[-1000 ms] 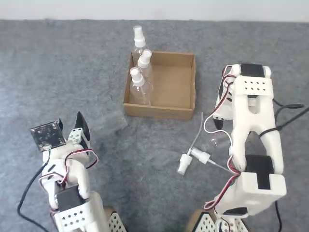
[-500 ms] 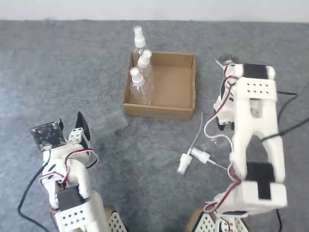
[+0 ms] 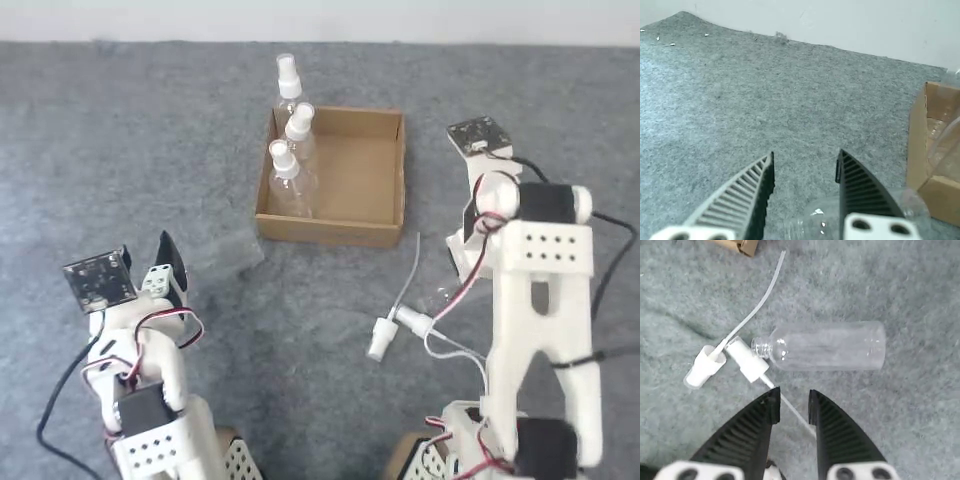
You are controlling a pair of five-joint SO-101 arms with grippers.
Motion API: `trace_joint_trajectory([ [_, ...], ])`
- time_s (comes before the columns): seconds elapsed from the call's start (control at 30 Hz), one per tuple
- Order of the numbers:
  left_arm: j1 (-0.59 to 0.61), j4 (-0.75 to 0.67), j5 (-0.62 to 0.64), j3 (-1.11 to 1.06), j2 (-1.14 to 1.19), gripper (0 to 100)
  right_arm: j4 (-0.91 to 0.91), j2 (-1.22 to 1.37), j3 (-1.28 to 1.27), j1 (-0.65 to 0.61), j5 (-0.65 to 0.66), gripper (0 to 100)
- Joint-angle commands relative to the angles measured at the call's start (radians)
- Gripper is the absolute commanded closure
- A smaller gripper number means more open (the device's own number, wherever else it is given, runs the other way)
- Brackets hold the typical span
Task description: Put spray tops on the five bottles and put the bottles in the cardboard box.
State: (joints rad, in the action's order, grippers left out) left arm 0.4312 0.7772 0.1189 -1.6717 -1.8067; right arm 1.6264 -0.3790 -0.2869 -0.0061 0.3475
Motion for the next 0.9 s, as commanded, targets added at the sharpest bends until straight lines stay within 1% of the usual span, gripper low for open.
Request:
trace_joint_trajectory([
  [0.0,0.006,-0.026,-0.008,0.024,-0.015,81,-0.094,-0.087,-0.040,-0.016,0.015,94.6],
  [0.1,0.006,-0.026,-0.008,0.024,-0.015,81,-0.157,-0.094,-0.074,-0.028,0.028,94.6],
  [0.13,0.006,-0.026,-0.008,0.024,-0.015,81,-0.159,-0.094,-0.083,-0.033,0.063,94.6],
  [0.23,0.008,-0.026,-0.008,0.024,-0.015,81,-0.159,-0.094,-0.100,-0.061,0.269,94.6],
  [0.3,0.008,-0.026,-0.008,0.024,-0.015,81,-0.157,-0.094,-0.101,-0.073,0.373,94.6],
  [0.4,0.008,-0.026,-0.008,0.024,-0.015,81,-0.166,-0.094,-0.101,-0.071,0.410,94.2],
  [0.47,0.008,-0.026,-0.008,0.024,-0.015,81,-0.166,-0.094,-0.101,-0.070,0.411,90.7],
  [0.53,0.008,-0.026,-0.008,0.024,-0.015,81,-0.159,-0.094,-0.101,-0.073,0.417,84.2],
  [0.67,0.008,-0.028,-0.008,0.024,-0.015,81,-0.168,-0.093,-0.130,-0.073,0.552,71.6],
  [0.73,0.008,-0.026,-0.008,0.024,-0.015,81,-0.170,-0.093,-0.164,-0.074,0.643,69.3],
  [0.87,0.008,-0.028,-0.008,0.024,-0.015,81,-0.179,-0.093,-0.236,-0.074,0.801,69.6],
])
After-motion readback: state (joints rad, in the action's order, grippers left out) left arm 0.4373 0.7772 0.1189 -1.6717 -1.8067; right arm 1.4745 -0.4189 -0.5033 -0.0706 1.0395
